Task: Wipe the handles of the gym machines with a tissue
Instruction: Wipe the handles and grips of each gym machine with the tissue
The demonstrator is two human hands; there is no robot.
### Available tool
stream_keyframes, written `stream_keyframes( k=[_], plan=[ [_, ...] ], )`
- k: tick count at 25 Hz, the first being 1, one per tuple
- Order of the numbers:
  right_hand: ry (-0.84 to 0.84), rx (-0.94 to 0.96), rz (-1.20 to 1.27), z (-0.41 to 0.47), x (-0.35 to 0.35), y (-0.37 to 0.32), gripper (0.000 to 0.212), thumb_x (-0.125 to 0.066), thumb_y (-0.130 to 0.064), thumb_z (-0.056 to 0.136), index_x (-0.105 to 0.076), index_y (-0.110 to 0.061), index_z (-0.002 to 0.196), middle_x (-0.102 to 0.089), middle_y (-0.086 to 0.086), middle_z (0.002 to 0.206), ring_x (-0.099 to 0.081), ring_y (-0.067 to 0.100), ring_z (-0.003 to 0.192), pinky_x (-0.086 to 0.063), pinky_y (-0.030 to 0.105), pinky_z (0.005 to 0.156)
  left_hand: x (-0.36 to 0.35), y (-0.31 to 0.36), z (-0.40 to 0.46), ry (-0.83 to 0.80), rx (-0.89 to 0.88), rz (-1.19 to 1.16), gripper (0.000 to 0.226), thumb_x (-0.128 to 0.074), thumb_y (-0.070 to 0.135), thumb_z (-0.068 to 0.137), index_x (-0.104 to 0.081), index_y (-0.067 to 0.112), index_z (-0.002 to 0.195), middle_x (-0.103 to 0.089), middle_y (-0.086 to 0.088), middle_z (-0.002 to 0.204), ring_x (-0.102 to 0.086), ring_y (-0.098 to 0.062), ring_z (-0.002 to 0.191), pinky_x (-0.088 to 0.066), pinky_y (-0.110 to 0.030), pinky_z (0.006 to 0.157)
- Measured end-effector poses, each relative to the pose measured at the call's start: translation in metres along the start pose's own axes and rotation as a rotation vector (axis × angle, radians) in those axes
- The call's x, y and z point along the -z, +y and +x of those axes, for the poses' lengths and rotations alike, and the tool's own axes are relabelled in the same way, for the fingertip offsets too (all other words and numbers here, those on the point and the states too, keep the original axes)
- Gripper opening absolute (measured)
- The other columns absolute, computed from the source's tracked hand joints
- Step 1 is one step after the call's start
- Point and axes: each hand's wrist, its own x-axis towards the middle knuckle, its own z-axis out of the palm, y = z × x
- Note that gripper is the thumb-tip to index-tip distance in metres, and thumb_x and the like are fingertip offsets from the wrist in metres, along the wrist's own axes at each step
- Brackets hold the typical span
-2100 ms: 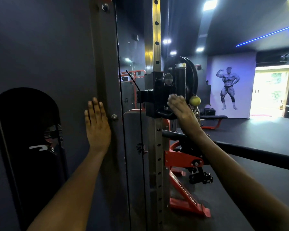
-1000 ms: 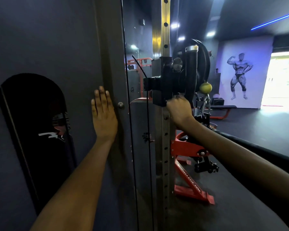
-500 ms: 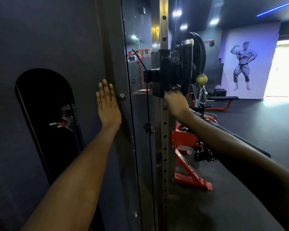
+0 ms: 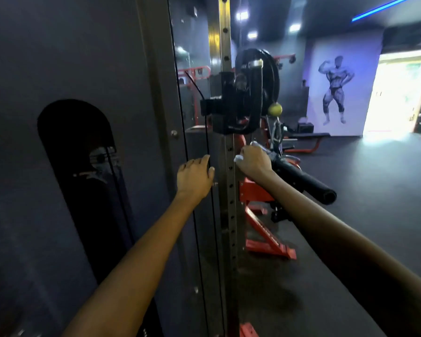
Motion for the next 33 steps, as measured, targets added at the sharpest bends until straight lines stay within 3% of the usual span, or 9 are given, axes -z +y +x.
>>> stream_keyframes(
  k=[3,6,8,11,14,17,19,26,33],
  plan=[
    [-0.033,-0.072,0.064,-0.034,0.001,-0.009,0.023,-0.052,-0.020,0.091,-0.054,-0.009,0.071,-0.058,0.007,0.074,-0.061,0.024,0.072,-0.042,0.027,0.058,0.003,0.004,-0.031,-0.175,0.030,0.052,0.049,-0.032,0.040,0.104,-0.041,0.014,0.145,-0.051,-0.011,0.141,-0.048,-0.028,0.127,-0.034,-0.039,0.102],
    [-0.041,-0.088,0.107,-0.074,0.003,-0.012,0.022,-0.052,-0.020,0.091,-0.060,-0.005,0.077,-0.062,0.009,0.075,-0.062,0.023,0.069,-0.051,0.035,0.060,0.004,0.008,-0.070,-0.303,0.073,0.062,0.052,-0.030,0.044,0.104,-0.043,0.011,0.142,-0.049,-0.013,0.141,-0.045,-0.031,0.128,-0.033,-0.041,0.103],
    [-0.048,-0.110,0.124,-0.109,0.002,-0.004,0.021,-0.053,-0.020,0.090,-0.061,-0.004,0.079,-0.064,0.011,0.078,-0.062,0.024,0.070,-0.054,0.040,0.065,-0.001,0.013,-0.102,-0.332,0.068,0.015,0.053,-0.031,0.045,0.104,-0.043,0.010,0.142,-0.048,-0.013,0.142,-0.044,-0.030,0.130,-0.032,-0.041,0.104],
    [-0.054,-0.178,0.022,-0.164,0.003,0.018,0.021,-0.055,-0.023,0.091,-0.059,-0.007,0.077,-0.062,0.009,0.075,-0.058,0.019,0.064,-0.049,0.033,0.059,-0.017,0.031,-0.150,-0.341,0.030,-0.079,0.051,-0.035,0.042,0.103,-0.041,0.010,0.143,-0.047,-0.010,0.143,-0.041,-0.027,0.133,-0.030,-0.040,0.106],
    [-0.003,-0.246,-0.099,-0.204,0.019,0.050,0.023,-0.054,-0.024,0.090,-0.060,-0.004,0.082,-0.062,0.009,0.083,-0.057,0.023,0.073,-0.041,0.030,0.062,-0.032,0.064,-0.173,-0.341,-0.036,-0.195,0.052,-0.040,0.041,0.102,-0.040,0.011,0.145,-0.047,-0.008,0.144,-0.039,-0.024,0.134,-0.030,-0.039,0.109],
    [0.045,-0.362,-0.178,-0.235,0.042,0.090,0.026,-0.054,-0.025,0.090,-0.061,0.000,0.089,-0.062,0.016,0.093,-0.058,0.034,0.086,-0.033,0.029,0.066,-0.043,0.111,-0.184,-0.381,-0.098,-0.259,0.053,-0.041,0.042,0.101,-0.041,0.011,0.144,-0.047,-0.009,0.144,-0.041,-0.025,0.133,-0.032,-0.040,0.108],
    [0.078,-0.431,-0.214,-0.259,0.059,0.122,0.027,-0.055,-0.025,0.091,-0.063,0.001,0.090,-0.062,0.018,0.095,-0.058,0.036,0.089,-0.036,0.031,0.066,-0.051,0.150,-0.197,-0.395,-0.138,-0.325,0.053,-0.043,0.042,0.100,-0.043,0.010,0.143,-0.048,-0.010,0.144,-0.042,-0.025,0.133,-0.033,-0.039,0.109],
    [0.156,-0.534,-0.263,-0.320,0.130,0.231,0.023,-0.056,-0.022,0.091,-0.064,-0.001,0.087,-0.063,0.017,0.092,-0.059,0.035,0.086,-0.040,0.033,0.066,-0.074,0.299,-0.215,-0.449,-0.281,-0.429,0.056,-0.042,0.043,0.101,-0.037,0.012,0.147,-0.040,-0.009,0.151,-0.031,-0.023,0.142,-0.024,-0.037,0.115],
    [0.128,-0.543,-0.339,-0.356,0.206,0.356,0.021,-0.058,-0.021,0.088,-0.061,-0.002,0.082,-0.063,0.017,0.089,-0.058,0.038,0.082,-0.043,0.037,0.067,-0.093,0.446,-0.222,-0.495,-0.248,-0.501,0.056,-0.042,0.042,0.101,-0.036,0.014,0.148,-0.037,-0.007,0.153,-0.028,-0.022,0.144,-0.023,-0.037,0.116]
  ],
)
